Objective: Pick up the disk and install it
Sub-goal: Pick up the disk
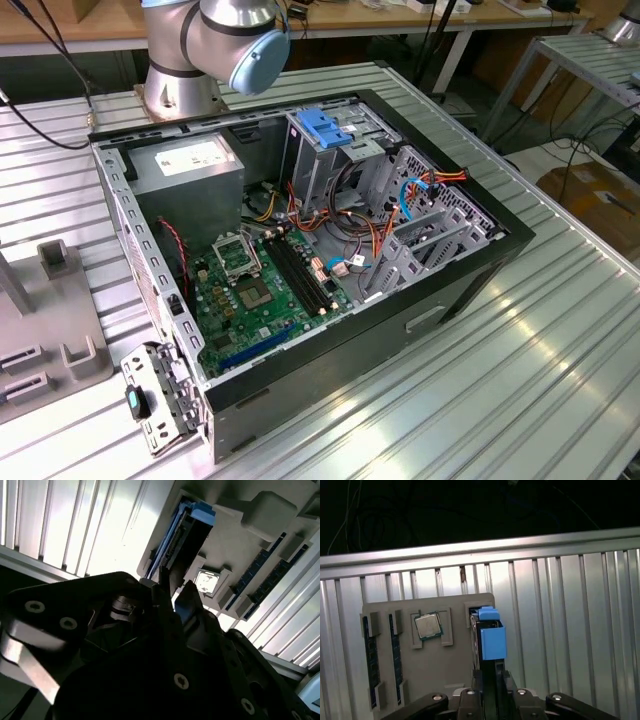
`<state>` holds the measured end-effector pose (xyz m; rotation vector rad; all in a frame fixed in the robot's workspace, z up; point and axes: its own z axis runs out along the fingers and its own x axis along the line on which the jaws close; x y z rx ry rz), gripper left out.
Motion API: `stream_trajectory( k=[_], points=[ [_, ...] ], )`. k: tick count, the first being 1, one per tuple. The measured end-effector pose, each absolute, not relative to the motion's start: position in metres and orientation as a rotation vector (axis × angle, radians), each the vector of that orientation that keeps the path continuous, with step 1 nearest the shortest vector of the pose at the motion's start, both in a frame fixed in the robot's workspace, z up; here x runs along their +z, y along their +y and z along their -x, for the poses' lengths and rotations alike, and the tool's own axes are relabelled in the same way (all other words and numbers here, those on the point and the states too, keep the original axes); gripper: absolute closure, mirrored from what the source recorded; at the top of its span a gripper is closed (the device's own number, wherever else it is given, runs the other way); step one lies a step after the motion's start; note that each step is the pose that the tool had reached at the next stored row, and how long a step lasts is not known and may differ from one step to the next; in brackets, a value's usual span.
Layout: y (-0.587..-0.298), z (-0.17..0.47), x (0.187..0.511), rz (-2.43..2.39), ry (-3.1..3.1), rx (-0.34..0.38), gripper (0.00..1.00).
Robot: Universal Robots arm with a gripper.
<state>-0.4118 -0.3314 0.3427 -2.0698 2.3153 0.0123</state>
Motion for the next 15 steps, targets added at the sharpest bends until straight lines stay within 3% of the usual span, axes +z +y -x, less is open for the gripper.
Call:
stream_trajectory(
  k=[2,5,15],
  points=[
    [-0.331,0.412,0.343,2.07,2.315,0.012,0.53],
    [-0.331,0.412,0.343,2.07,2.315,0.012,0.4],
    [-0.331,0.412,0.319,2.07,2.315,0.012,0.4]
  ],
)
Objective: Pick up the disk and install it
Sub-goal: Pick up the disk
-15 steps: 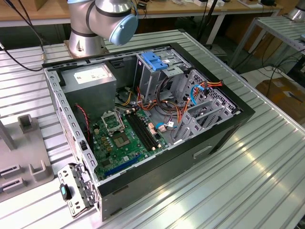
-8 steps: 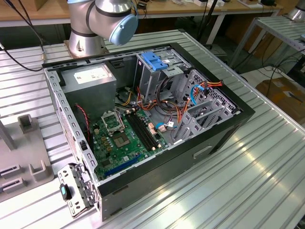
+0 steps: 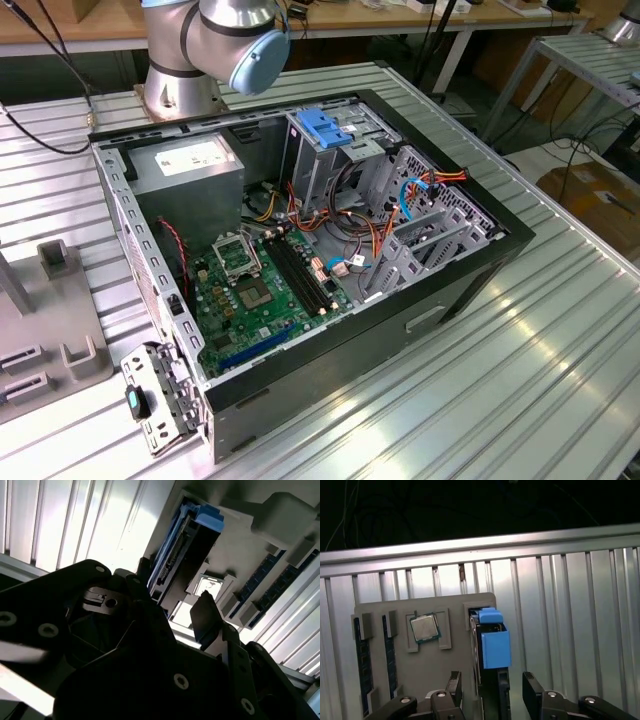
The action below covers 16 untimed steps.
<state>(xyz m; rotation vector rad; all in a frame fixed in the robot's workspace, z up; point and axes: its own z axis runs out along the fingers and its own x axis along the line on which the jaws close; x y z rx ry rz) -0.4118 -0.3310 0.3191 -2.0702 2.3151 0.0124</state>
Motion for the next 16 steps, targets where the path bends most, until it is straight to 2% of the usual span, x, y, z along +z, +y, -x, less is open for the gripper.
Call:
stream_trajectory(
  k=[16],
  points=[
    [-0.33,0.409,0.304,2.071,2.313,0.014,0.4]
  ],
)
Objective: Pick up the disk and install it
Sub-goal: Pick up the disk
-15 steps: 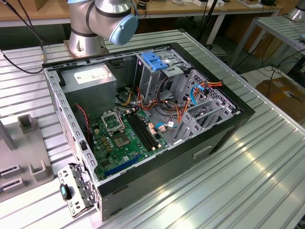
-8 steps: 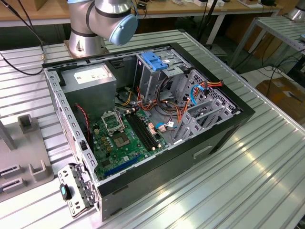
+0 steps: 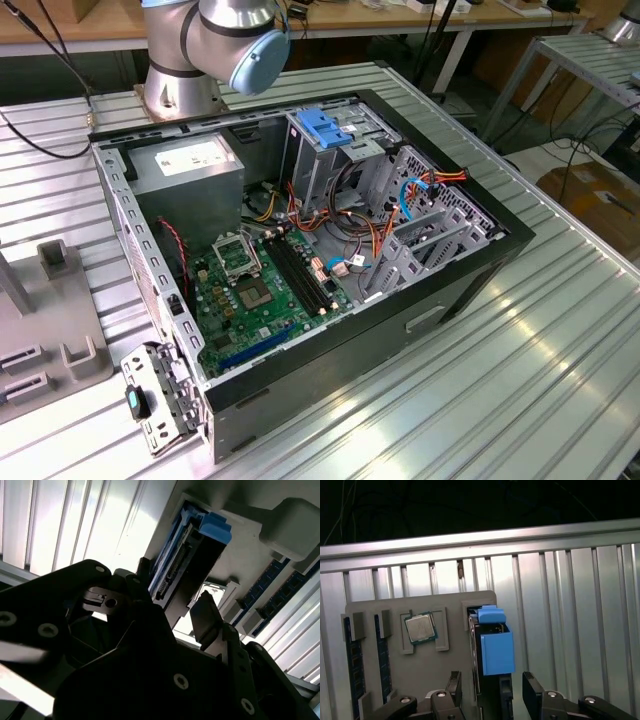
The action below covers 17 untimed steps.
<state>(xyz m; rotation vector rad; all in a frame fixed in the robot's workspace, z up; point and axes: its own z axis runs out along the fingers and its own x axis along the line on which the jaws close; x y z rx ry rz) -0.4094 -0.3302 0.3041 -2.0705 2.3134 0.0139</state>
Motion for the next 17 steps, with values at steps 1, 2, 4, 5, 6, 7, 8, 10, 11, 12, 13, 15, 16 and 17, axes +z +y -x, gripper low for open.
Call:
stream_trajectory(
  k=[1,2,4,5,6,7,8,10,11,12,13,15,16,17],
  points=[
    [-0.3302,0.4094,0.3041,2.07,2.313,0.014,0.4],
    [-0.3301,0.4094,0.304,2.07,2.313,0.014,0.4],
    [-0.33,0.4094,0.3039,2.07,2.313,0.014,0.49],
    [-0.3299,0.4094,0.3038,2.07,2.313,0.014,0.49],
    [-0.3299,0.4094,0.3037,2.07,2.313,0.014,0.57],
    [-0.3299,0.4095,0.3037,2.07,2.313,0.014,0.57],
    [-0.3298,0.4095,0.3036,2.07,2.313,0.014,0.57],
    [-0.3297,0.4094,0.3036,2.07,2.313,0.014,0.57],
    [-0.3297,0.4094,0.3035,2.07,2.313,0.014,0.57],
    [-0.3297,0.4095,0.3035,2.07,2.313,0.014,0.57],
    [-0.3296,0.4094,0.3034,2.07,2.313,0.014,0.57],
    [-0.3296,0.4094,0.3042,2.071,2.314,0.013,0.57],
    [-0.3296,0.4094,0.3046,2.071,2.314,0.013,0.57],
    [-0.3296,0.4094,0.3046,2.071,2.314,0.013,0.57]
  ],
)
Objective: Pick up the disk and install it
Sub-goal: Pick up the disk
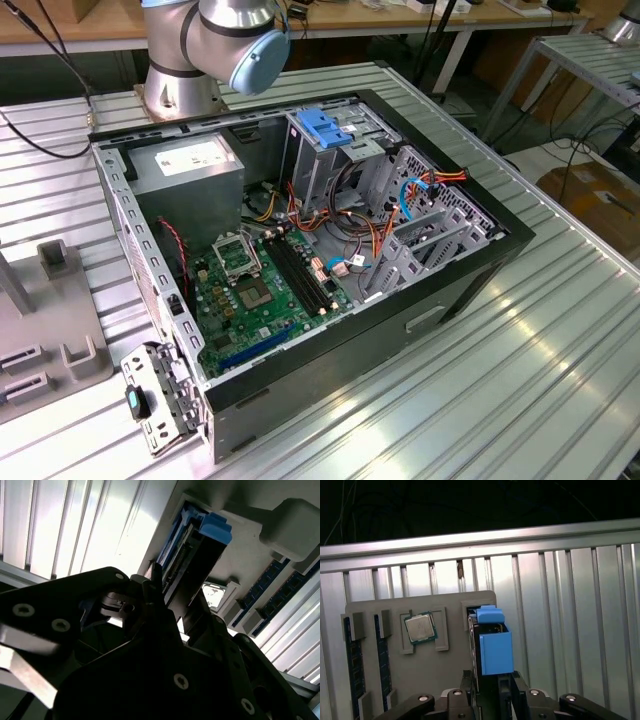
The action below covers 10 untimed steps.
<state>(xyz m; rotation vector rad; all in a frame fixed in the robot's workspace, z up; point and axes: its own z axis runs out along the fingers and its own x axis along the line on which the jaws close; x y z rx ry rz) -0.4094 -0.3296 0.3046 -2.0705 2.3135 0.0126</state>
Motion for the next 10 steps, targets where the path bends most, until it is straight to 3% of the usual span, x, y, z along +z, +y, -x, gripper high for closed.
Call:
stream_trajectory(
  k=[5,7,10],
  points=[
    [-0.3296,0.4094,0.3051,2.071,2.314,0.013,0.57],
    [-0.3296,0.4095,0.3053,2.071,2.314,0.013,0.64],
    [-0.3296,0.4094,0.3053,2.071,2.314,0.013,0.64]
  ],
)
